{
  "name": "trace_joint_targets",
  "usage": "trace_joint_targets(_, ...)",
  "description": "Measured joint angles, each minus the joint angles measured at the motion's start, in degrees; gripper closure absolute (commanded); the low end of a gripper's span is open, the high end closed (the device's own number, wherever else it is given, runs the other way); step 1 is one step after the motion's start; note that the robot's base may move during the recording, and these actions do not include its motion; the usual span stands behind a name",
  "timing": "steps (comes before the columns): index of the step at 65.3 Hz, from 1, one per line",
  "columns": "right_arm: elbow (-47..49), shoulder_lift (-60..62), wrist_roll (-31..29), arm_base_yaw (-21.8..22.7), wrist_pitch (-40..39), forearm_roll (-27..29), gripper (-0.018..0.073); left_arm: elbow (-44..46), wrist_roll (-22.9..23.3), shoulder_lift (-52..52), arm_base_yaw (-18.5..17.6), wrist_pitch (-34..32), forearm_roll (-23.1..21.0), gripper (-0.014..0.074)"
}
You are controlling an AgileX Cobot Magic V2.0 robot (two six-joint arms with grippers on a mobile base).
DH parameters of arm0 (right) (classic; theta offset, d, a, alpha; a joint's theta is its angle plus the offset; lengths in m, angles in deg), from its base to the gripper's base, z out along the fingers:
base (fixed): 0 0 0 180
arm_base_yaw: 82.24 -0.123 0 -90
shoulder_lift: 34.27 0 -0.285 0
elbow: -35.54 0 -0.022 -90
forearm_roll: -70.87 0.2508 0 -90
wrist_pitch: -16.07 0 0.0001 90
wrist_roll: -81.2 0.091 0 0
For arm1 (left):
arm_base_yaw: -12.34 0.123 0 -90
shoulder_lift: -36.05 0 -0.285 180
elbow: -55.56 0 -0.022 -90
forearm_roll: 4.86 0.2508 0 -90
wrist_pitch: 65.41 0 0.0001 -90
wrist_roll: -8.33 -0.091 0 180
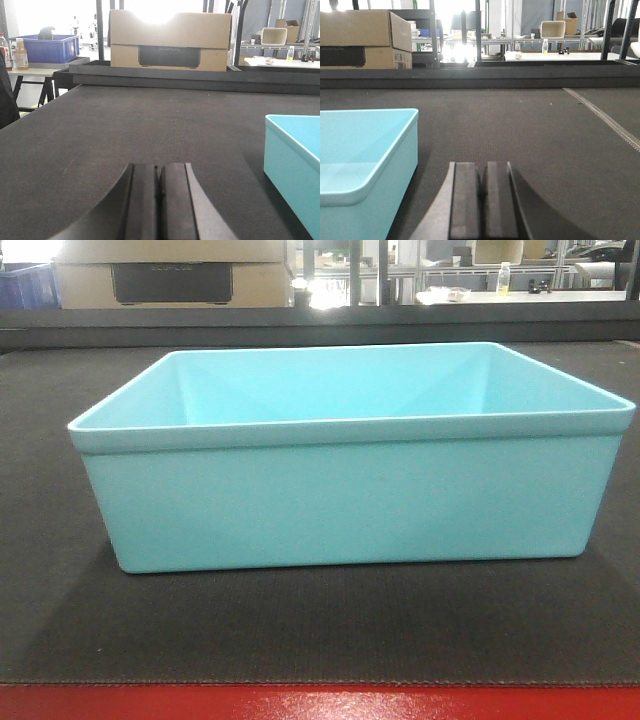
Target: Fetch blue bin and place on conveyor start
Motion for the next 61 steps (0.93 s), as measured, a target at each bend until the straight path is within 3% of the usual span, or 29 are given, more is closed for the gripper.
trace_joint_targets(61, 0.0, 0.0, 0.0, 0.0, -0.7, 0.0, 0.0721, 0.0, -0.1, 0.0, 0.0, 0.0, 0.0, 0.0707)
